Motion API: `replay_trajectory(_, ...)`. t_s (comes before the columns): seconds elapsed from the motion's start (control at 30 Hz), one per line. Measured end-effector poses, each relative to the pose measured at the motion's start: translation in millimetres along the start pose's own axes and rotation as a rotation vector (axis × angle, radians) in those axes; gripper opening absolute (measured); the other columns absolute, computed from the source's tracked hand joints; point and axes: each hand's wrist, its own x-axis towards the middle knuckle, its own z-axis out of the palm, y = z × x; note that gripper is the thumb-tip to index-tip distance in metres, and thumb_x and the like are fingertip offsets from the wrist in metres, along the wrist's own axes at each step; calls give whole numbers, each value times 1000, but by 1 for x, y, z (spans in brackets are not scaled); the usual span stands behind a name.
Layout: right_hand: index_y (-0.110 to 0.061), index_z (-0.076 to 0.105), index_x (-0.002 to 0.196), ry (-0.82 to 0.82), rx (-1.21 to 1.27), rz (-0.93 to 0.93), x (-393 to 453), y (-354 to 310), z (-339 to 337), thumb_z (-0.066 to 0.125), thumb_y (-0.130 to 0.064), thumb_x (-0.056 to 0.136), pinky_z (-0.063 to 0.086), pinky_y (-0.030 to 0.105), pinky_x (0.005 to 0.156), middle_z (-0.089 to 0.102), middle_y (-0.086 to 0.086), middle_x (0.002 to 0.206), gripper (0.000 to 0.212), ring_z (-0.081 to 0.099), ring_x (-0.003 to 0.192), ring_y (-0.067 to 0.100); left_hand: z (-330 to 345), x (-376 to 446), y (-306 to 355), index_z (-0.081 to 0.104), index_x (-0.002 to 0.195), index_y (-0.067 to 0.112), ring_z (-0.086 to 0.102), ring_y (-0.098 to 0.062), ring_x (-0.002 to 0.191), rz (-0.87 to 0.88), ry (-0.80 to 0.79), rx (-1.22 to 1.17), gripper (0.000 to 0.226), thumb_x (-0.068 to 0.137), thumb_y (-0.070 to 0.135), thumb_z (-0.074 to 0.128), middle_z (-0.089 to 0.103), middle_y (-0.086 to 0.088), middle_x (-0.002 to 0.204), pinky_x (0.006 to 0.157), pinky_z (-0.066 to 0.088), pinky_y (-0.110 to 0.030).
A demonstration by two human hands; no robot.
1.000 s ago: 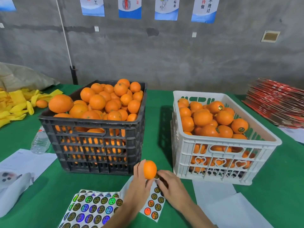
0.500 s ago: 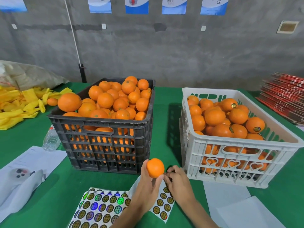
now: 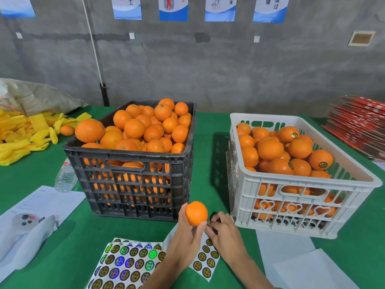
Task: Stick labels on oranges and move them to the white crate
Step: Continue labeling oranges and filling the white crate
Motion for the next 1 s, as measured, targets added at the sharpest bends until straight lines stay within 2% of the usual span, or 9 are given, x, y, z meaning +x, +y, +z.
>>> replay_trajectory(0.17,-13,79,106,76,118,110,3,-4,2,64,-34,98,41,16,83,56,-10,99,27,48,94,5,1,2,-1,-5,153,38,61,-5,115,-23,5,19,81,96,66,45,48,3,138,105,49,-37)
replay_trajectory(0.3,-11,78,92,112,244,204,6,-9,-8,63,-23,99,48,24,78,58,-7,91,21,56,84,9,2,4,-6,-5,152,41,61,0,111,-42,-2,4,81,94,66,45,50,4,137,104,49,-33)
replay_trajectory(0.43,-16,78,95,350,227,163,10,-28,-34,64,-22,99,44,10,75,57,-12,97,16,57,81,0,3,8,-1,-1,143,54,44,31,107,55,-2,39,71,97,55,52,33,30,132,92,41,-3)
replay_trajectory(0.5,-21,78,97,402,133,96,12,-43,-52,66,-25,98,47,16,75,59,-11,103,12,56,83,2,4,13,13,-2,141,58,42,32,107,108,13,70,72,100,46,56,33,31,132,85,37,3)
replay_trajectory(0.67,-22,66,130,370,64,10,29,-70,-119,43,-44,104,55,30,91,64,-6,129,41,65,112,17,-9,39,83,-2,151,50,55,3,99,177,122,24,75,102,42,54,39,9,145,91,44,-20)
replay_trajectory(0.77,-23,41,152,353,134,21,43,-87,-153,42,-60,99,53,33,100,53,-4,146,65,58,125,17,-28,59,131,-6,151,54,38,9,118,306,174,58,74,104,43,50,21,23,154,99,38,-19)
replay_trajectory(0.83,-22,43,150,401,266,29,60,-90,-177,58,-60,94,55,31,95,59,-3,136,69,62,114,14,-45,77,159,-3,152,56,37,8,129,372,94,63,85,101,31,60,19,24,160,108,40,-21)
replay_trajectory(0.9,-19,53,142,424,316,23,83,-83,-203,68,-54,91,55,27,82,66,-2,120,64,66,95,13,-70,97,181,8,155,51,46,-4,137,419,29,127,88,95,29,68,27,16,162,112,46,-38)
replay_trajectory(1.0,-4,57,131,454,152,76,120,-65,-229,70,-32,94,47,36,85,67,17,117,48,65,103,32,-120,130,194,37,152,31,50,-15,136,510,219,395,64,95,34,67,47,5,153,106,48,-41)
